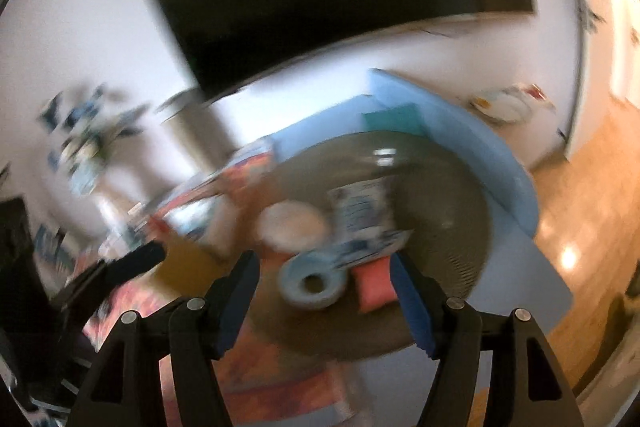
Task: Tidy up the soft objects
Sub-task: 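Grasp the brown plush hedgehog with the left gripper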
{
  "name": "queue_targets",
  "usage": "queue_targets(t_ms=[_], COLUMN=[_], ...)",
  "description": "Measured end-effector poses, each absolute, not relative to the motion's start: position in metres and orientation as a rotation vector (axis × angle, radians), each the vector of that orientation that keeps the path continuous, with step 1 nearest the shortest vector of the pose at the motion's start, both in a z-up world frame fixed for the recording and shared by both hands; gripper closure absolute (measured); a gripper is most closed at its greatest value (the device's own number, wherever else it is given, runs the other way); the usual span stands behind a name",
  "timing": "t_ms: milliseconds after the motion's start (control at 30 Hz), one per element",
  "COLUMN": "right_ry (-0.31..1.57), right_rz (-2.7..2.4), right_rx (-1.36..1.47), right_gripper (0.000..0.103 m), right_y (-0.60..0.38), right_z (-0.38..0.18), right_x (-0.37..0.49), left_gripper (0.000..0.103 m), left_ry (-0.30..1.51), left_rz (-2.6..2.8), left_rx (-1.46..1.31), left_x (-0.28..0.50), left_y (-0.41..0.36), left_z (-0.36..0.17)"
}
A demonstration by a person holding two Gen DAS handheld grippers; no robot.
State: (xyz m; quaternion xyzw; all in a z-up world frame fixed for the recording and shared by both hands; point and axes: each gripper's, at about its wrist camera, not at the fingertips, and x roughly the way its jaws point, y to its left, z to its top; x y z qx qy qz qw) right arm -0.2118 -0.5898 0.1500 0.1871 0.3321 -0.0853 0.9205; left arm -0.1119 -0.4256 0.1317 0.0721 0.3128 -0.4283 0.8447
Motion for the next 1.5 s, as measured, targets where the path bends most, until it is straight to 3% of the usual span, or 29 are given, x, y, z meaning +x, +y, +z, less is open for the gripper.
queue_targets(t_ms=[333, 400, 767, 933, 1100, 1367, 1400, 1500], right_ry=[0.635, 0.644, 0.849, 0.813, 0.924, 0.922, 0.921, 0.92], right_rz=[0.066, 0.121, 0.319, 0.347, 0.347, 0.33, 0.329, 0.328], right_rx=[0.14, 0.095, -0.005, 0.0, 0.127, 0.22, 0.213, 0.179], right_gripper=[0.036, 0.032, 0.03, 0.03, 0.03, 0.029, 0.029, 0.028], right_y=[-0.447, -0.414, -0.271, -0.245, -0.245, -0.266, -0.265, -0.26], right_z=[0.185, 0.186, 0.123, 0.08, 0.031, 0.029, 0.029, 0.031], right_x=[-0.209, -0.201, -0.122, -0.085, -0.052, -0.047, -0.048, -0.048], left_gripper=[0.013, 0.013, 0.013, 0.013, 0.013, 0.014, 0.016, 0.045], left_ry=[0.651, 0.663, 0.727, 0.806, 0.879, 0.877, 0.87, 0.891], left_rz=[-0.636, -0.567, -0.267, -0.233, -0.235, -0.243, -0.241, -0.236], left_rx=[0.034, 0.01, -0.122, -0.151, -0.19, -0.265, -0.265, -0.255], left_x=[-0.118, -0.113, -0.094, -0.062, -0.022, -0.005, -0.007, -0.003], left_y=[-0.254, -0.22, -0.052, -0.024, -0.018, -0.019, -0.019, -0.021], left_z=[0.136, 0.132, 0.097, 0.065, 0.028, 0.012, 0.012, 0.009])
